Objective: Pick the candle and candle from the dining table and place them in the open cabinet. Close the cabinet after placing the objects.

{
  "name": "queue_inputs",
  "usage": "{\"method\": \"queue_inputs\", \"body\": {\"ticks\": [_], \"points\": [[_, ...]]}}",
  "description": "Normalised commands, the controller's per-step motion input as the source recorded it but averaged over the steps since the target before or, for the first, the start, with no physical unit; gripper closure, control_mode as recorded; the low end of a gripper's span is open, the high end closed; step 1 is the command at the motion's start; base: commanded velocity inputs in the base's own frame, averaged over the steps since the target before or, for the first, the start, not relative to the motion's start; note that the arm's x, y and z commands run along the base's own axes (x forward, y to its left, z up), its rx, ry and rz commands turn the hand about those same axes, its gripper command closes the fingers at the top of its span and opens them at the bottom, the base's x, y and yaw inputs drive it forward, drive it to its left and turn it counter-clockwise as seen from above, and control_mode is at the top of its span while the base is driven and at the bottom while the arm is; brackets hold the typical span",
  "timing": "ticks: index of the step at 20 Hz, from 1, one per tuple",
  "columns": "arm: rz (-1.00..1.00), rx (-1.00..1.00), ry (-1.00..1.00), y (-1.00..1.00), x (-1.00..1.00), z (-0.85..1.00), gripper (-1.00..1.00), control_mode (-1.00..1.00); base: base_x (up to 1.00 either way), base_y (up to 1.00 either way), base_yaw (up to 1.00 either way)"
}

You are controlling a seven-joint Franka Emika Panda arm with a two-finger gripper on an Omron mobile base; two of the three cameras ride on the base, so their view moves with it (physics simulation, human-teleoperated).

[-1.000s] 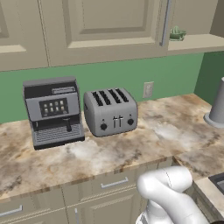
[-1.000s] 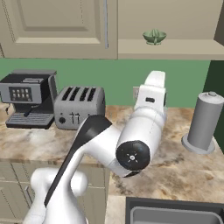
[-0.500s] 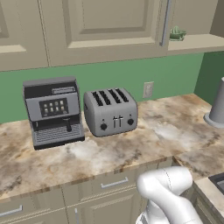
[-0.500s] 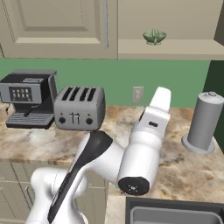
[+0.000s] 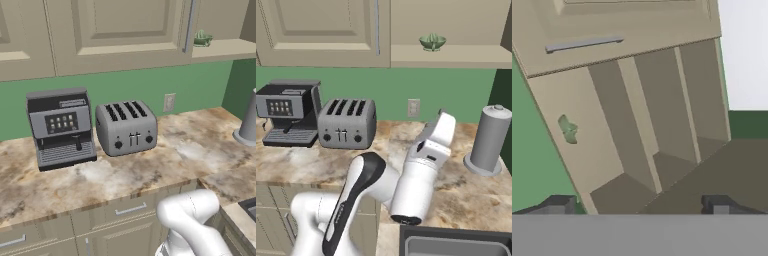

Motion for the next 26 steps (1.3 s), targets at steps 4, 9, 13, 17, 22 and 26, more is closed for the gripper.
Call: {"method": "queue_inputs", "body": {"ticks": [4, 9, 13, 17, 22, 26], "points": [[0.00, 0.09, -0.11, -0.32, 0.00, 0.00, -1.00, -1.00, 0.00, 0.00, 0.00], [0.00, 0.10, -0.01, -0.46, 0.00, 0.00, -1.00, -1.00, 0.00, 0.00, 0.00], [0.00, 0.11, 0.00, -0.51, 0.03, 0.00, -1.00, -1.00, 0.00, 0.00, 0.00], [0.00, 0.11, 0.00, -0.45, 0.03, 0.00, -1.00, -1.00, 0.00, 0.00, 0.00], [0.00, 0.10, 0.06, -0.37, 0.24, 0.00, -1.00, -1.00, 0.00, 0.00, 0.00], [0.00, 0.11, 0.06, -0.31, 0.44, 0.00, -1.00, -1.00, 0.00, 0.00, 0.00]]}}
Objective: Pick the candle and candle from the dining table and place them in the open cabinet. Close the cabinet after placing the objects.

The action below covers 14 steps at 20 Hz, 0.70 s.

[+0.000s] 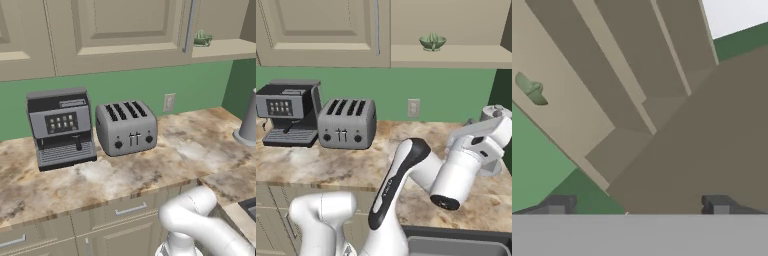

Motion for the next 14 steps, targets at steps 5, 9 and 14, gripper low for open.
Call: {"method": "queue_inputs", "body": {"ticks": [5, 9, 14], "points": [[0.00, 0.13, 0.06, -0.14, 0.52, -0.03, -1.00, -1.00, 0.00, 0.00, 0.00], [0.03, 0.17, 0.02, -0.07, 0.44, -0.16, -1.00, -1.00, 0.00, 0.00, 0.00], [0.05, 0.16, 0.00, -0.18, 0.21, -0.03, -1.00, -1.00, 0.00, 0.00, 0.00]]}}
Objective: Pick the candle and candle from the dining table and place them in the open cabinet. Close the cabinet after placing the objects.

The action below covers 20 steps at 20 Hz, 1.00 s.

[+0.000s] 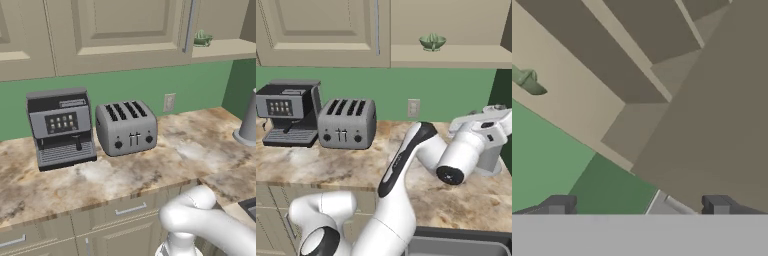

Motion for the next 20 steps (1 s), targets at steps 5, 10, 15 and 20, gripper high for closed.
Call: {"method": "queue_inputs", "body": {"ticks": [5, 10, 15, 20], "points": [[0.06, 0.09, -0.03, -0.25, 0.08, 0.00, -1.00, -1.00, 0.00, 0.00, 0.00], [0.09, 0.00, -0.21, -0.34, 0.00, -0.12, -1.00, -1.00, 0.00, 0.00, 0.00], [0.08, 0.00, -0.16, -0.36, 0.08, -0.11, -1.00, -1.00, 0.00, 0.00, 0.00], [0.08, 0.03, -0.06, -0.54, 0.26, -0.02, -1.00, -1.00, 0.00, 0.00, 0.00]]}}
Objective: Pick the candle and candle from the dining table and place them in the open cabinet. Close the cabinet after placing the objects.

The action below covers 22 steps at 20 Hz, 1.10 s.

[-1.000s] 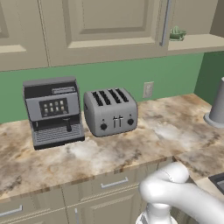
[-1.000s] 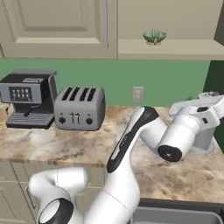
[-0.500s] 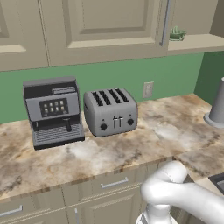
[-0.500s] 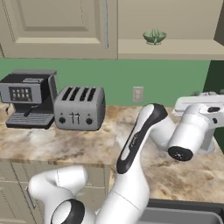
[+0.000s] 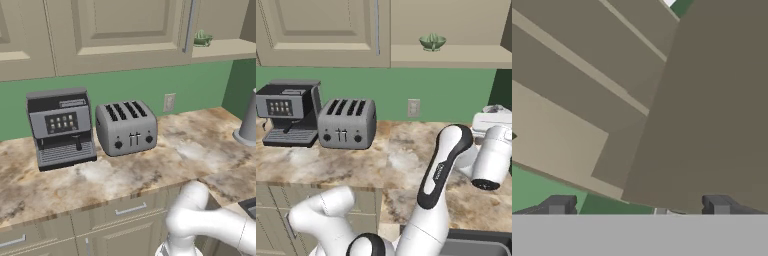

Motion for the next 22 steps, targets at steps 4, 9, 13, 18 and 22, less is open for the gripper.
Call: {"method": "queue_inputs", "body": {"ticks": [4, 9, 13, 18, 22], "points": [[0.07, 0.03, -0.02, -0.52, 0.27, -0.02, -1.00, -1.00, 0.00, 0.00, 0.00], [0.03, 0.02, 0.00, -0.47, 0.31, -0.07, -1.00, -1.00, 0.00, 0.00, 0.00], [0.02, 0.01, -0.01, -0.37, 0.34, -0.13, -1.00, -1.00, 0.00, 0.00, 0.00], [0.01, 0.00, -0.06, -0.25, 0.41, -0.17, -1.00, -1.00, 0.00, 0.00, 0.00], [0.02, 0.00, -0.11, -0.27, 0.33, -0.09, -1.00, -1.00, 0.00, 0.00, 0.00]]}}
